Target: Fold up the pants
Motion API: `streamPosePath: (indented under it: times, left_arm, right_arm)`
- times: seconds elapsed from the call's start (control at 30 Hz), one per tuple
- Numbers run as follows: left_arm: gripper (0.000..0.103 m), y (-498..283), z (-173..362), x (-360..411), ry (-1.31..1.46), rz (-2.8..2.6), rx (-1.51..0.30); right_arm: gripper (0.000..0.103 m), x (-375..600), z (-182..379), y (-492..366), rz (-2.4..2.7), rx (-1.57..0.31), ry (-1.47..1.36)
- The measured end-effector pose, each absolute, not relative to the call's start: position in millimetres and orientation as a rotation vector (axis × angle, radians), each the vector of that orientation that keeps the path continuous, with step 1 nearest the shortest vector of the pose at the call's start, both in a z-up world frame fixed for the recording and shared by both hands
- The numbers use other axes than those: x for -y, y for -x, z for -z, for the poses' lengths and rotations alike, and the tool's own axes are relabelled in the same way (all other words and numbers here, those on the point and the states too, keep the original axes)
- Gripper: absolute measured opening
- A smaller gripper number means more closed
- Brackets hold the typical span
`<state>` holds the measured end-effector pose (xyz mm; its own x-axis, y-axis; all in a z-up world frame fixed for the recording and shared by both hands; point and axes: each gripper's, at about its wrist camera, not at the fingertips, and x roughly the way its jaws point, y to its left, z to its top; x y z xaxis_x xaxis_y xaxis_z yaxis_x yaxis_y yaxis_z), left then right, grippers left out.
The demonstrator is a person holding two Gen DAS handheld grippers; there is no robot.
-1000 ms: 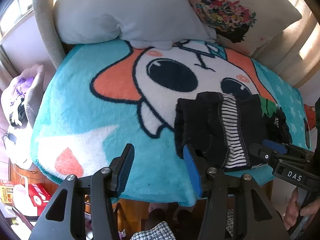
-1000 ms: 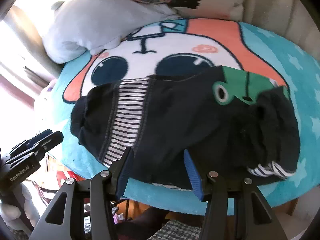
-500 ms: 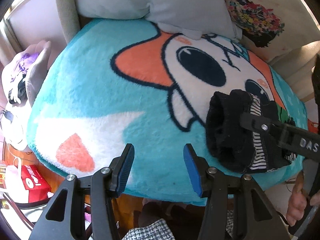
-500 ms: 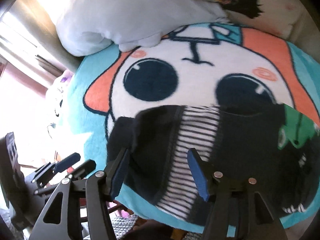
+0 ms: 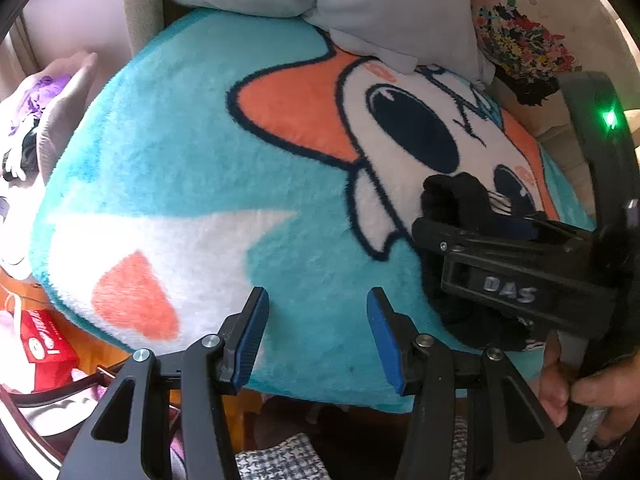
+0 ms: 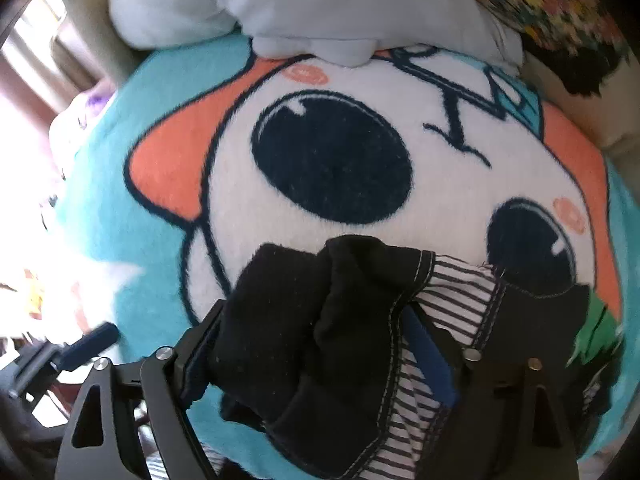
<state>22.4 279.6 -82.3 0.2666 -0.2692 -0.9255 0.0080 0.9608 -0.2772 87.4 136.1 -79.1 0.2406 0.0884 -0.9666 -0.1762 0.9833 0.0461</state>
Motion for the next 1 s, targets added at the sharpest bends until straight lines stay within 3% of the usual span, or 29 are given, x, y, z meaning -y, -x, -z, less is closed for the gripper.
streamPosePath:
  times: [0.07,0.1,0.2,0.33,1.0]
  left_arm:
    - [0.05,-23.2,83.2,-274.8,0.25,0.221,-1.291]
    - [0.05,-23.7,84.8,-271.3,0.265,0.243,-1.296]
    - [0.05,-25.0,88.6,-257.9,0.25,0.283,-1.309]
    - [0.04,-24.0,83.3,-239.0,0.265,0.377,-1.293]
    - [0.04,-1.5,10.9,-130.2,0.162,0.703,-1.155]
  right_arm:
    - [0.048,-132.1,75.8,-85.2,-0.182,-1.287,0.086]
    - [0.034,-128.5,73.2,-84.6,-0.202,-1.281,0.061]
    - [0.028,-120.1,67.6,-81.3,-0.21,-1.266,0.02]
    - [0.026,-103.5,56.2,-68.3,-0.233,-1.232,-0.045]
    - [0.025,51.1,-8.6,-5.0,-0.21,-0.978,-0.462]
